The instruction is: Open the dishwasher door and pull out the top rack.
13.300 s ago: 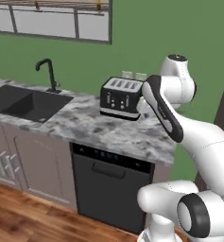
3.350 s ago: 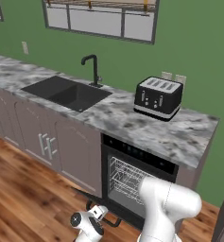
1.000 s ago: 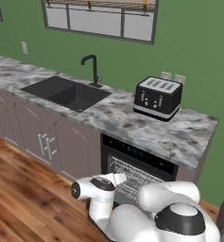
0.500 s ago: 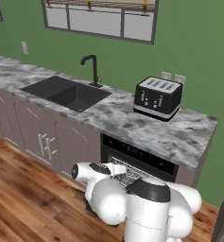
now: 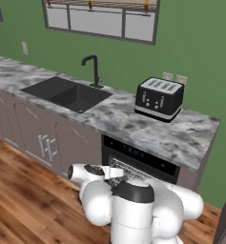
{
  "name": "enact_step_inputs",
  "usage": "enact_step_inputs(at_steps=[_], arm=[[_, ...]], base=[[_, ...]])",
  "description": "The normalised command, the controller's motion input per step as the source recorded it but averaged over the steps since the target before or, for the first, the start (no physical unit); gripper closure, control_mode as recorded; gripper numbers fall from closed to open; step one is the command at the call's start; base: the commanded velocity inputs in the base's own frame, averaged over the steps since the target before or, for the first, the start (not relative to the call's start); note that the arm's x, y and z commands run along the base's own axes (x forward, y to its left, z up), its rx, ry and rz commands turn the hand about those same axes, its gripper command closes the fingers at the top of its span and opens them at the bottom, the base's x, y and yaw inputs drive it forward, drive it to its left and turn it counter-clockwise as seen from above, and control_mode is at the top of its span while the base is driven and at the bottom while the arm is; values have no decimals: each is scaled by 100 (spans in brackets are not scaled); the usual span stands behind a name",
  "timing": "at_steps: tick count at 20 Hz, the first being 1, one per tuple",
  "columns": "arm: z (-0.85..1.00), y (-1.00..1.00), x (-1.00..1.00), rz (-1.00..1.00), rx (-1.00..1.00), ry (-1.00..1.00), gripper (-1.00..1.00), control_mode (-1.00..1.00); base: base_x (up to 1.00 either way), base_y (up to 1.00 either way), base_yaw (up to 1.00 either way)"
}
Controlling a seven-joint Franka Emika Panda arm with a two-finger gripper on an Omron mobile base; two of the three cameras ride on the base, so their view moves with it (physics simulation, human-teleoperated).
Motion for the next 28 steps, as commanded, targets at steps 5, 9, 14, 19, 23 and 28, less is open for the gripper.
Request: enact_step_inputs(at_steps=[5, 9, 14, 19, 23, 28], arm=[[0, -37, 0, 0, 6, 33, -100, -100], [0, -13, 0, 0, 0, 52, -100, -100], [0, 0, 0, 0, -11, 43, -100, -100], [-2, 0, -16, 12, -20, 25, -100, -100], [-15, -1, -20, 30, -19, 18, -100, -100], [-9, -18, -2, 42, -5, 16, -100, -100]], base=[[0, 0, 0], [0, 0, 0], [0, 0, 0], [0, 0, 0], [0, 0, 0], [0, 0, 0]])
